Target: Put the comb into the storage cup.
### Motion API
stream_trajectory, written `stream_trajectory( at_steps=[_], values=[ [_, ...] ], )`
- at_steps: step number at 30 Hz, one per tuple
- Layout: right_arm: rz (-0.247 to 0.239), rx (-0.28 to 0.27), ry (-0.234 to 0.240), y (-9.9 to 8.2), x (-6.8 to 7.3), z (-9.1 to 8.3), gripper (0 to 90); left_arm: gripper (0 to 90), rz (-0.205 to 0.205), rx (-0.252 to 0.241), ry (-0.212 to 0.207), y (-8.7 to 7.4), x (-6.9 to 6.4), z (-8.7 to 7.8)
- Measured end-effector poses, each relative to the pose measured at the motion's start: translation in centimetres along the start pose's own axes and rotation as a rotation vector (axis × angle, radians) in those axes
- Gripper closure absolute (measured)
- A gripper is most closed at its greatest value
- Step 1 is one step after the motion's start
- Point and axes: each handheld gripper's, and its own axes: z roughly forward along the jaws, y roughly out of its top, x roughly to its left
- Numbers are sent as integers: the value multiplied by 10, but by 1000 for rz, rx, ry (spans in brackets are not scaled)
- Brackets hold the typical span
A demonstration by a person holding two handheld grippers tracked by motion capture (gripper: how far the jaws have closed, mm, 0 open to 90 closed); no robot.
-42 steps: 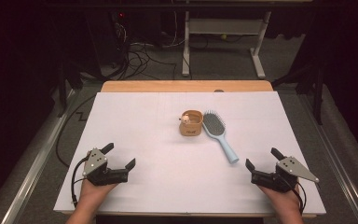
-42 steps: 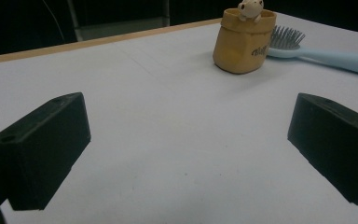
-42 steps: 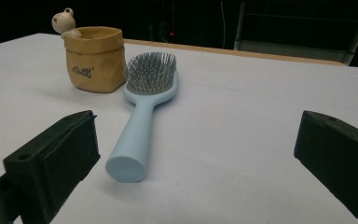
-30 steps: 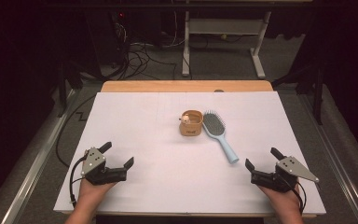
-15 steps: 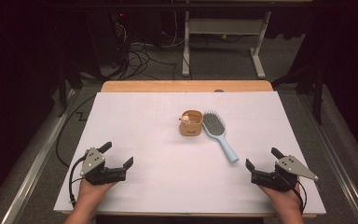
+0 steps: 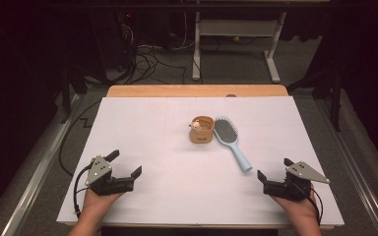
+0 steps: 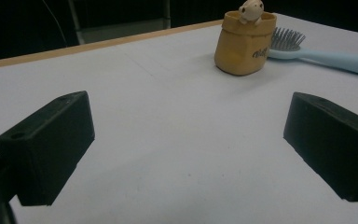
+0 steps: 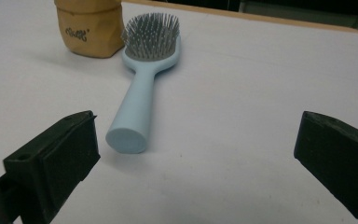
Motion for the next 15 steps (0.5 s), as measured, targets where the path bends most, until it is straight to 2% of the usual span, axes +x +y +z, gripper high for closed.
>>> stream_trajectory(
  at_steps=[3,6,8,9,15],
  values=[
    [1,23,2,0,1,1,5,25,4,-6,1,0,-1,0],
    [1,69,9,-1,1,4,5,25,4,-4,-3,-1,-1,0],
    [3,77,12,-1,2,4,5,25,5,-6,-2,-1,-1,1],
    [1,100,17,-2,2,5,5,25,5,-6,0,-1,-1,1],
    [2,149,30,-2,3,7,5,26,4,-5,-1,-2,0,0]
  ],
)
